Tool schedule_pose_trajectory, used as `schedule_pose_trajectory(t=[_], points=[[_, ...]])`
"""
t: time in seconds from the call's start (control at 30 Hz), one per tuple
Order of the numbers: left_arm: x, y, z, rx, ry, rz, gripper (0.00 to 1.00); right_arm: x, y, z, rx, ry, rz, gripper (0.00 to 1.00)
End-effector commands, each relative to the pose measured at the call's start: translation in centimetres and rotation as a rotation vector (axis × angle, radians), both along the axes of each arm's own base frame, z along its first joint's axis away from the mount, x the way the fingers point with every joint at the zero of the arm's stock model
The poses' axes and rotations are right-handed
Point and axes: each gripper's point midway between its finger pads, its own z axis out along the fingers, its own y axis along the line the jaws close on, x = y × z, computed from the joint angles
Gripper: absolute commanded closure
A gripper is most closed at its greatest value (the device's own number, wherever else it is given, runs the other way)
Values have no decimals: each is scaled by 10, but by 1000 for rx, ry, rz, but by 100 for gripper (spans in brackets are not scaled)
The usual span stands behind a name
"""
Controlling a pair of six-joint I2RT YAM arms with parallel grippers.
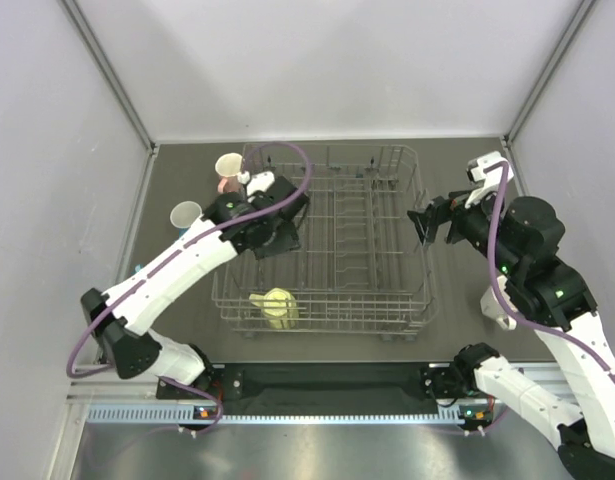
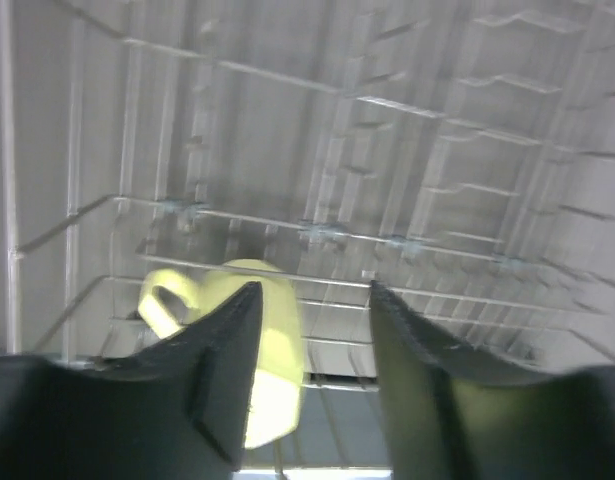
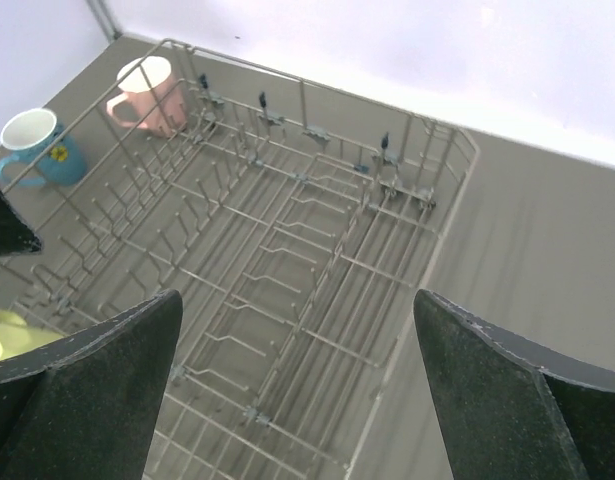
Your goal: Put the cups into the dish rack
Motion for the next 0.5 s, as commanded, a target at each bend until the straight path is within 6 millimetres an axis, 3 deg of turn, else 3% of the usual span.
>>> schedule_pose_trajectory(t=[0.0, 0.07, 0.1, 0.17, 0.2, 0.27, 0.3, 0.4, 0.47], points=[[14, -36, 50, -233, -132, -149, 40, -2, -7, 9, 88, 41, -77, 0], [19, -44, 66, -288, -162, -178, 36, -2, -2, 2, 82, 108, -58, 0], [23, -47, 80, -310, -190, -189, 36, -4, -2, 15, 97, 106, -58, 0], [29, -53, 83, -320, -183, -201, 35, 0, -2, 17, 88, 148, -80, 0], [33, -55, 95, -332, -202, -215, 35, -1, -7, 24, 115, 153, -113, 0], [38, -62, 93, -338, -177, -241, 35, 8, -28, 23, 134, 164, -270, 0], [40, -65, 103, -349, -196, -258, 35, 9, -51, 17, 139, 192, -411, 0], [46, -73, 116, -365, -216, -314, 35, 15, -83, 5, 94, 264, -589, 0], [51, -74, 124, -363, -235, -329, 35, 14, -100, -21, 30, 385, -675, 0]])
